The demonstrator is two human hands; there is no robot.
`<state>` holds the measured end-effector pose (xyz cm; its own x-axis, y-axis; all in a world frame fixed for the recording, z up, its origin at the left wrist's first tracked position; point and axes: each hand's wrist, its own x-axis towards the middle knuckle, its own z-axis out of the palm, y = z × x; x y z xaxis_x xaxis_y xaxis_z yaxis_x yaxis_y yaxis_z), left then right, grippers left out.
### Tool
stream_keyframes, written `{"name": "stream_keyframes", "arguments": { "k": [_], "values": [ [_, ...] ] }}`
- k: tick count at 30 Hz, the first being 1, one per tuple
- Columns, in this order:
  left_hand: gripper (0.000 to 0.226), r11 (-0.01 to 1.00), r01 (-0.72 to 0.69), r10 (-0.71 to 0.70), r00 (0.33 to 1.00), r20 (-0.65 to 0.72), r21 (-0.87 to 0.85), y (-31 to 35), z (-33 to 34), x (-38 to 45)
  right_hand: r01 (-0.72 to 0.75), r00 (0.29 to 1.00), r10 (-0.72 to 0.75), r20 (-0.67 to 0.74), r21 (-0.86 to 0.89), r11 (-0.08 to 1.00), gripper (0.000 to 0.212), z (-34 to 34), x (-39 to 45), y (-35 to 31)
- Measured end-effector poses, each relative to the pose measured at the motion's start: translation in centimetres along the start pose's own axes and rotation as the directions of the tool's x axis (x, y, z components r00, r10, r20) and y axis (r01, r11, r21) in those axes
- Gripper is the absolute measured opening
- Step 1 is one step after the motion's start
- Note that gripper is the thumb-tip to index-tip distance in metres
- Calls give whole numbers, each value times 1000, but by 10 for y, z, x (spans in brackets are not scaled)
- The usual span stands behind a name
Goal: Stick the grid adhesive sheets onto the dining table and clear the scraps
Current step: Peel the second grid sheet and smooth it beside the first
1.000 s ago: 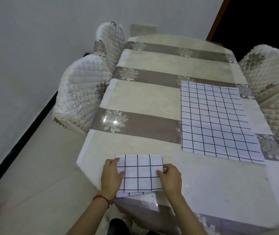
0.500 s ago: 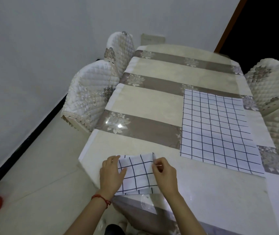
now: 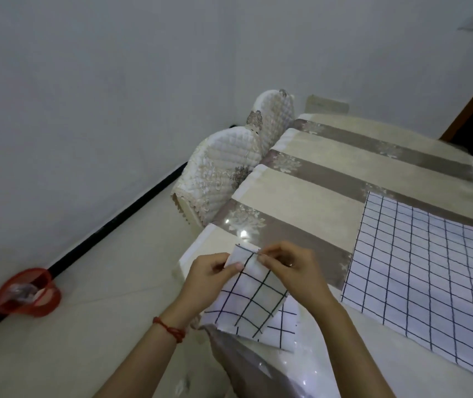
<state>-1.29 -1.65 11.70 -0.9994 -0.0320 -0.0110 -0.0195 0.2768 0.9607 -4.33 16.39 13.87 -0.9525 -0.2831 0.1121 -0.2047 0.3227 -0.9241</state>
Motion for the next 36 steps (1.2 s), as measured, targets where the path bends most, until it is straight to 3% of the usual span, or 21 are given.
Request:
{"name": "stream_keyframes", "arguments": {
  "k": [3,5,8,11,14,16,18,22,25,29,33,36],
  "values": [
    [34,996,18,-29,991,-129,-86,7,-23,-15,-31,999,33,-17,94,995,19,17,11,-9],
    [23,983,41,-80,974,-213,-178,9,-40,-24,-74,996,80,-34,149,986,21,34,16,-11],
    [15,954,72,-164,937,-308,-291,9,-65,-36,-276,958,242,154,266,924,38,68,23,-14],
    [14,935,86,-224,895,-385,-345,-3,-95,-45,-428,888,292,354,409,806,24,102,31,-27],
    [10,942,110,-265,826,-498,-319,-19,-123,-48,-323,929,222,295,361,875,11,140,42,-43],
    [27,969,199,-245,730,-638,-144,-32,-145,-48,-214,960,136,246,325,921,20,174,49,-59],
    [47,977,212,-155,680,-716,-10,-38,-166,-48,-106,980,52,191,286,952,29,209,56,-76],
    [60,986,152,-157,679,-717,-72,-48,-211,-42,-22,999,13,43,208,978,21,278,70,-99],
    [36,994,100,-107,711,-695,-51,-53,-254,-37,10,998,0,-65,154,988,30,323,83,-115],
    [23,979,-16,-99,834,-542,-203,-49,-303,-32,53,998,-56,22,115,992,16,370,97,-141],
    [24,960,-59,-96,848,-521,-274,-53,-345,-26,8,987,-51,150,276,961,20,396,111,-157],
    [18,961,-51,-100,852,-513,-271,-58,-369,-21,-5,986,-42,158,284,959,22,410,121,-161]
  ]
}}
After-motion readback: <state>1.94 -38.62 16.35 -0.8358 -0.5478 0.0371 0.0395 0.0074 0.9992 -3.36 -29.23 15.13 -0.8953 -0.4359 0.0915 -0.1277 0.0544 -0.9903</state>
